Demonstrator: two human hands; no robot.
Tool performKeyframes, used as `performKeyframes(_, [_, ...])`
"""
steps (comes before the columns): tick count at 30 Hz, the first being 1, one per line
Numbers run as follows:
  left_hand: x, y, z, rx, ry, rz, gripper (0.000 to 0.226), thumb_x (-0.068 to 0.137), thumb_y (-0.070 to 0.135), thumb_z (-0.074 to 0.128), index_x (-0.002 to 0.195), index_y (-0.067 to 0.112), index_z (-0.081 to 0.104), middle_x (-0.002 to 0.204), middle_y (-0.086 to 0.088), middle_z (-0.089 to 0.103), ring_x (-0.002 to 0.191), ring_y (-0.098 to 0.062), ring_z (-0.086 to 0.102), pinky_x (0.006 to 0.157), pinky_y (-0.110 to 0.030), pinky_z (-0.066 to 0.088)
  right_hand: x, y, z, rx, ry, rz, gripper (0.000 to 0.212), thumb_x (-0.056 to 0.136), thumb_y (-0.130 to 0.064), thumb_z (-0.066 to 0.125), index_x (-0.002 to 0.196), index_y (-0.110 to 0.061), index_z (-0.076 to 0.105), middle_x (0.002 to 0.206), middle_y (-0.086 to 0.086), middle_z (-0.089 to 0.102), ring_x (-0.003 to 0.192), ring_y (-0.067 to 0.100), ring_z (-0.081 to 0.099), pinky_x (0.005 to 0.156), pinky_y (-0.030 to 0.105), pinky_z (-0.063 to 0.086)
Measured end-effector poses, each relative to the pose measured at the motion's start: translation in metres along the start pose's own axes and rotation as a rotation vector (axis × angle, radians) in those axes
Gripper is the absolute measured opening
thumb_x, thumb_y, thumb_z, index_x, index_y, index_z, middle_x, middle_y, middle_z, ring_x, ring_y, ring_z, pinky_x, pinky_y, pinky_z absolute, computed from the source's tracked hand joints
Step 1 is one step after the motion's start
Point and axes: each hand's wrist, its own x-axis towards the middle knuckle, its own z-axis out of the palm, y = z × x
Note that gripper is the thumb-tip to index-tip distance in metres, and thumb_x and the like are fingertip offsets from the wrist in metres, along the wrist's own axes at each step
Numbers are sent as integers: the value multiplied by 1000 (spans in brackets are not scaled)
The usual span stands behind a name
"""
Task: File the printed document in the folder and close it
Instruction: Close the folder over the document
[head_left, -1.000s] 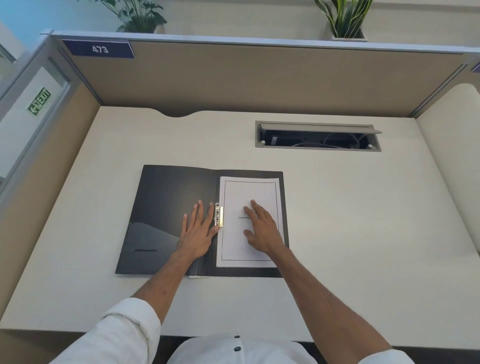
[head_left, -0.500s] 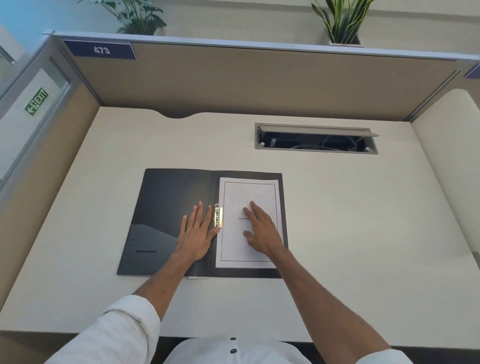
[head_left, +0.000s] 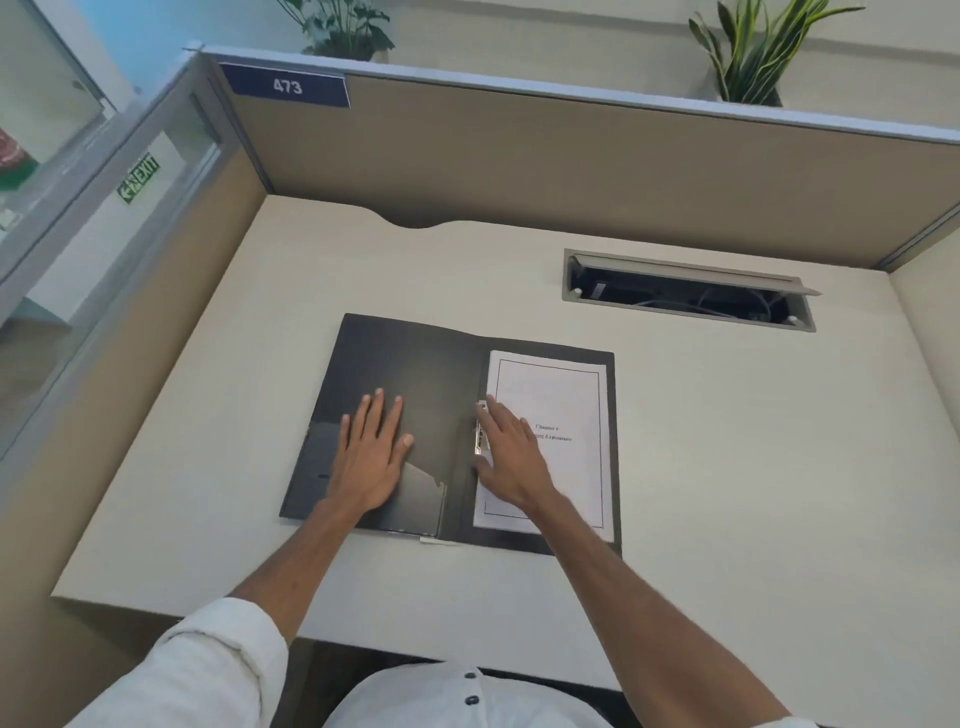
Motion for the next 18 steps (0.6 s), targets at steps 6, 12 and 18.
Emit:
performKeyframes(6, [-19, -44, -15, -119, 170, -264, 66, 118, 34, 41, 176, 13, 19, 184, -14, 16, 171, -34, 22, 140, -52, 20, 16, -62, 30, -57, -113, -165, 83, 108, -28, 58, 177, -21, 11, 185, -1, 0, 173, 21, 6, 141, 49, 8])
performKeyframes(12, [-23, -61, -28, -509, 299, -514, 58, 112, 14, 50, 168, 13, 37, 159, -17, 59, 146, -43, 56, 121, -55, 49, 23, -83, 41, -67, -167, -168, 83, 109, -30, 58, 177, -20, 10, 185, 1, -2, 173, 22, 4, 141, 51, 7])
performKeyframes(18, [-11, -83, -59, -813, 285, -574, 42, 102, 7, 57, 138, 14, 78, 130, -13, 81, 127, -36, 71, 112, -45, 57, 20, -82, 37, 15, -175, -152, 84, 109, -27, 60, 177, -18, 11, 185, 0, -4, 174, 20, 2, 141, 47, 12])
